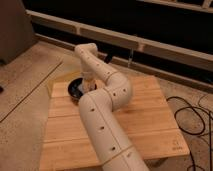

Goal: Place the white sponge in the ceramic bowl

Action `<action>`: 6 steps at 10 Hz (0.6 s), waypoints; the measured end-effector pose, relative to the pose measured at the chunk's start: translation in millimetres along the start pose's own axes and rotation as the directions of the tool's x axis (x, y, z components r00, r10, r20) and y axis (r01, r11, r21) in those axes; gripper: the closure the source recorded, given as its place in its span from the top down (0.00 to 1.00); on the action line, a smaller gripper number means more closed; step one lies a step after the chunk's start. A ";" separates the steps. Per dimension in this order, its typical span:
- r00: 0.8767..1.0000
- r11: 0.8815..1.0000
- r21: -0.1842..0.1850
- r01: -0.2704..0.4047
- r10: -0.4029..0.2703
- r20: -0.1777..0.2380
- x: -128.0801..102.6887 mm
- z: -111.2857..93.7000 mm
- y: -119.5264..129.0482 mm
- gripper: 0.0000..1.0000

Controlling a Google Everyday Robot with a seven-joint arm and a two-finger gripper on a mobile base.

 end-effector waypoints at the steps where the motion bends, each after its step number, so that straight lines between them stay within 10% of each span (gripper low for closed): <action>1: 1.000 1.000 0.000 0.000 0.000 0.000 -0.1 -0.2 0.1 0.34; 6: 1.000 1.000 0.000 -0.001 0.001 0.000 0.2 0.1 -0.4 0.80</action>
